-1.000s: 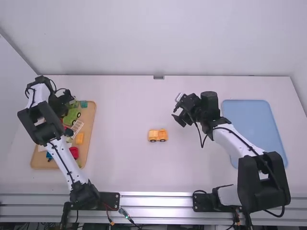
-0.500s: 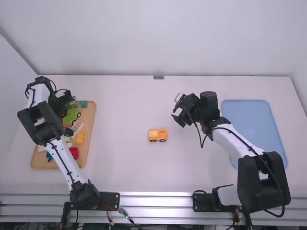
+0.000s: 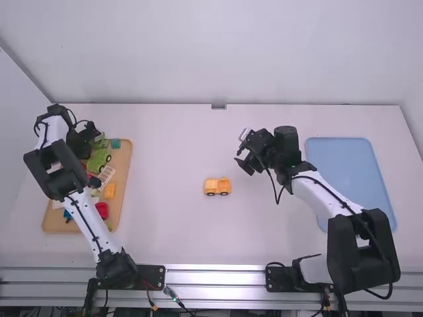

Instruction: Assemble lego blocks to make yellow taxi

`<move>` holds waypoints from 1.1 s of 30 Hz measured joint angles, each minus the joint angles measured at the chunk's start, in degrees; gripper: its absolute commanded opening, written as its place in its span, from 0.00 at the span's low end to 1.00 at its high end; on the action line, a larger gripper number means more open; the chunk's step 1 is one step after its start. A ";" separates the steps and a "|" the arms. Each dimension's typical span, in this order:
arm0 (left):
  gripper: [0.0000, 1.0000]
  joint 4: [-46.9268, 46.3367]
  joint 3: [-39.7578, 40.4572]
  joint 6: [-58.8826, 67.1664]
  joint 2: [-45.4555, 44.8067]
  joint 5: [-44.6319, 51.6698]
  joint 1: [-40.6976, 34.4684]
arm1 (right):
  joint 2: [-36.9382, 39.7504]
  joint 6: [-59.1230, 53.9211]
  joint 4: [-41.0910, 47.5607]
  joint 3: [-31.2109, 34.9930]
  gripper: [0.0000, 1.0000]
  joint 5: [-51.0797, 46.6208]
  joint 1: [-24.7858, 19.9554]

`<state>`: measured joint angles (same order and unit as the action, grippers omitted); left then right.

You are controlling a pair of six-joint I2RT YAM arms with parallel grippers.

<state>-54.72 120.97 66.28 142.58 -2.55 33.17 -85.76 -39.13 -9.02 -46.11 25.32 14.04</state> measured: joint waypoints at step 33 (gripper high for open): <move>0.04 -5.03 -1.36 -7.45 -16.35 13.53 0.07 | -4.90 16.76 -20.74 -0.13 0.99 0.02 -1.31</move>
<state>-59.75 119.61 58.83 126.23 10.98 33.23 -90.65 -22.37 -29.76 -46.24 25.34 12.73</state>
